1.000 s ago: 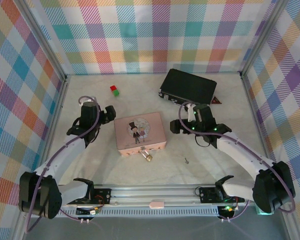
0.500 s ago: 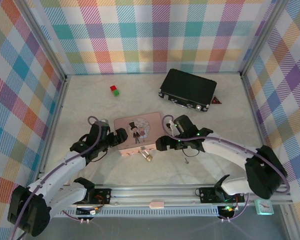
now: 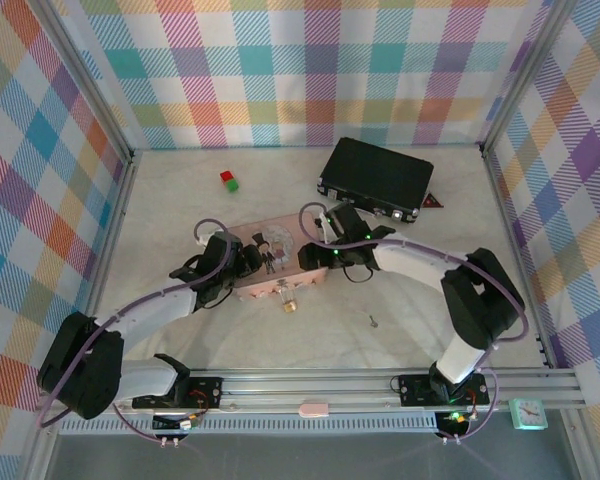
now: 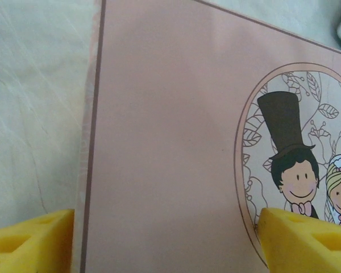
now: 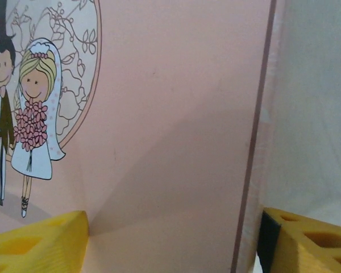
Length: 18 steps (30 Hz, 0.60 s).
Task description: Unlock a padlock with a key
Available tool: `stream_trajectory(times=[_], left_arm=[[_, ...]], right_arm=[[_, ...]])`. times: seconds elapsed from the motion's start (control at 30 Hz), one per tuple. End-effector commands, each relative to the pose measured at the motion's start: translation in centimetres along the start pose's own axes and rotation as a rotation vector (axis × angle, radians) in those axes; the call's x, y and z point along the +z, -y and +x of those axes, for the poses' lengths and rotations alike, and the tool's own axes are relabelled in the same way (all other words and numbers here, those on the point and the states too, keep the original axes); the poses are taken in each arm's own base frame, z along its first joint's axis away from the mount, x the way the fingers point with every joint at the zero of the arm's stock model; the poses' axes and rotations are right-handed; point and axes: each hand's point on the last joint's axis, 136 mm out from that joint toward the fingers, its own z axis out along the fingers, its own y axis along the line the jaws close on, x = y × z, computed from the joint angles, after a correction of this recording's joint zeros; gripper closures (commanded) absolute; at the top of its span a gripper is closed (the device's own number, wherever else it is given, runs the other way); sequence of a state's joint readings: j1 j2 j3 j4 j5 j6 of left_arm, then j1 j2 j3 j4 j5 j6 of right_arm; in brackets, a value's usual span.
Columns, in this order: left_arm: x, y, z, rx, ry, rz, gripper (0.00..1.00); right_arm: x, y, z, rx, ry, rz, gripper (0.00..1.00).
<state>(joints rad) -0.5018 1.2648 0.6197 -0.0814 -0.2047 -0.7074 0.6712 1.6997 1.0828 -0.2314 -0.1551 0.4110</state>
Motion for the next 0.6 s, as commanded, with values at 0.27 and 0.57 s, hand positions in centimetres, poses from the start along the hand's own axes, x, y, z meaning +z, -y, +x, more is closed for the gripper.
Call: stream_trajectory(times=[0.27, 0.57], left_arm=[[1.9, 2.3, -4.5, 0.072, 0.143, -0.070, 0.09], [-4.0, 2.0, -9.2, 0.162, 0.259, -0.122, 0.00]], right_arm=[[2.0, 0.2, -8.3, -0.069, 0.080, -0.009, 0.22], [-6.0, 3.8, -2.0, -0.065, -0.053, 0.224, 0.14]])
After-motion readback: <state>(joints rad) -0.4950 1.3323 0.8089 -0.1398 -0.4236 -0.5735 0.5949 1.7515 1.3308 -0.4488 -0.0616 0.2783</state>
